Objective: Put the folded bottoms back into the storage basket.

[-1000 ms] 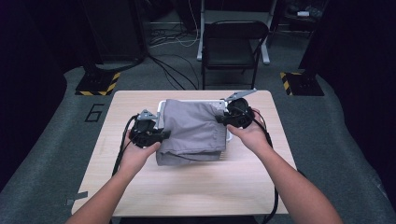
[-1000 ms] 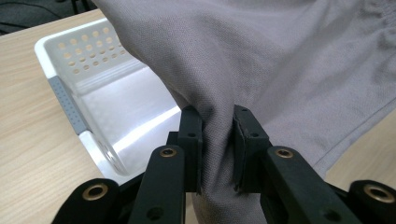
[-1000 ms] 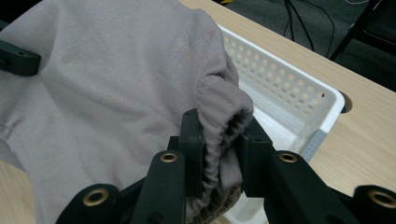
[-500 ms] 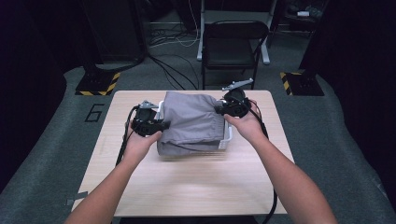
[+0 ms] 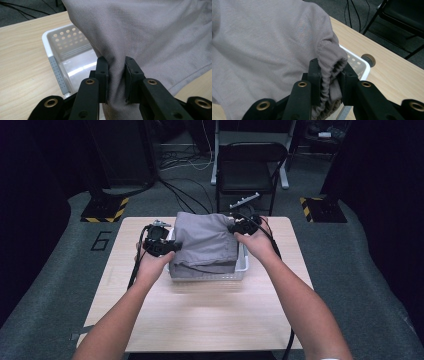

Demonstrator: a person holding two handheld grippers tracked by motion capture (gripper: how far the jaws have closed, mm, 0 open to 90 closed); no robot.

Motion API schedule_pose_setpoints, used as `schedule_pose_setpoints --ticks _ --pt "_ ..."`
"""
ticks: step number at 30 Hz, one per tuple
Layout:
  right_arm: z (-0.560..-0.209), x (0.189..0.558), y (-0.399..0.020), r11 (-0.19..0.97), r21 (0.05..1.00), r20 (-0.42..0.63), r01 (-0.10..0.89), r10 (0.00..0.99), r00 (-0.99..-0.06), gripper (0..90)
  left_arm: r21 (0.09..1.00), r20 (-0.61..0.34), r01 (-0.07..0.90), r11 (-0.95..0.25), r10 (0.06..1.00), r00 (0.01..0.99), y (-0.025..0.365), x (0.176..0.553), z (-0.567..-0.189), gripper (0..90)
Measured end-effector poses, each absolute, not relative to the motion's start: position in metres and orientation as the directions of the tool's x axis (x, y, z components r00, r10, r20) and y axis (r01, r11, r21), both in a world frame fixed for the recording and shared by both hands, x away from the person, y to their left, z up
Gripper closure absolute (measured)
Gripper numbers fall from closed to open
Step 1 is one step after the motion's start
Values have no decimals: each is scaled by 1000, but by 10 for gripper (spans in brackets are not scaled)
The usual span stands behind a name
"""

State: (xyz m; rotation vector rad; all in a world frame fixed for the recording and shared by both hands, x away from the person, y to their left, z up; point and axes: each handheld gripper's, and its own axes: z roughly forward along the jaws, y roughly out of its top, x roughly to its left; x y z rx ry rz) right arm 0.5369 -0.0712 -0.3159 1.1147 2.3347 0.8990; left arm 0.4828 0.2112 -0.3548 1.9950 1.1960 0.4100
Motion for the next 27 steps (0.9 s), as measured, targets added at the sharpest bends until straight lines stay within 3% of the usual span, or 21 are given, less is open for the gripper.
schedule_pose_setpoints --ticks 10,27 --pt "-306 551 -66 474 688 -93 550 809 -581 744 751 -89 602 -272 861 501 210 500 -351 755" --pt "-318 576 -59 498 646 -127 578 817 -562 743 718 -113 645 -262 870 479 206 529 -374 755"
